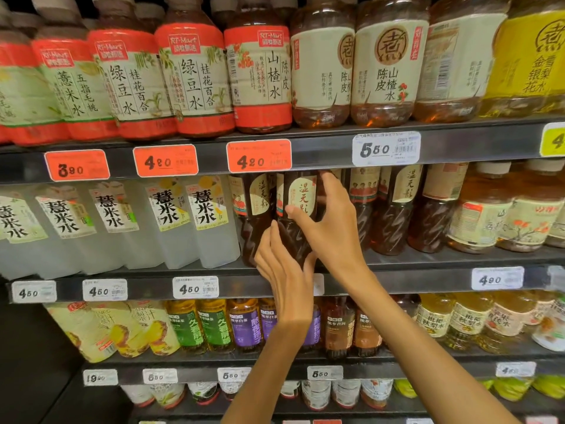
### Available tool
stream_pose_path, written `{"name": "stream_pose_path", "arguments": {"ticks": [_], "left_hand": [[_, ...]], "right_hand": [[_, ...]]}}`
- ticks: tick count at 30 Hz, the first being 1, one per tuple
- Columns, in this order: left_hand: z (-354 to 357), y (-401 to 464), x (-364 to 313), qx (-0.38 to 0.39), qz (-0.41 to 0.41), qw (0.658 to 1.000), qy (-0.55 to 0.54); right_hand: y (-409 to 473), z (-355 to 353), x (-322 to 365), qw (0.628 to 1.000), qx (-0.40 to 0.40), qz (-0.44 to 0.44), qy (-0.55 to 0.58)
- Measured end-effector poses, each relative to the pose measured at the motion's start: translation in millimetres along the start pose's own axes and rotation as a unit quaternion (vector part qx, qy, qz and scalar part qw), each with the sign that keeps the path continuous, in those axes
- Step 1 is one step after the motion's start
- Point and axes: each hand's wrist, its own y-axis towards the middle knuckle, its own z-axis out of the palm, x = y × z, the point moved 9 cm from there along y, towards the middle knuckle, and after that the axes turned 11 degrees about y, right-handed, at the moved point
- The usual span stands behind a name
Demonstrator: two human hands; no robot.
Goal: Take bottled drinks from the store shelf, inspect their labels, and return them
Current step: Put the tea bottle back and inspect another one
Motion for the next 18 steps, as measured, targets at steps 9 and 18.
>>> {"name": "stream_pose_path", "arguments": {"ticks": [9, 18], "left_hand": [[3, 4, -3, -0.079, -0.013, 0.995, 0.056], [12, 7, 4, -0.048, 0.018, 0.993, 0.108]], "right_hand": [[-1, 10, 10, 0.984, -0.024, -0.078, -0.156], [-3, 12, 7, 0.967, -0.052, -0.118, -0.220]]}}
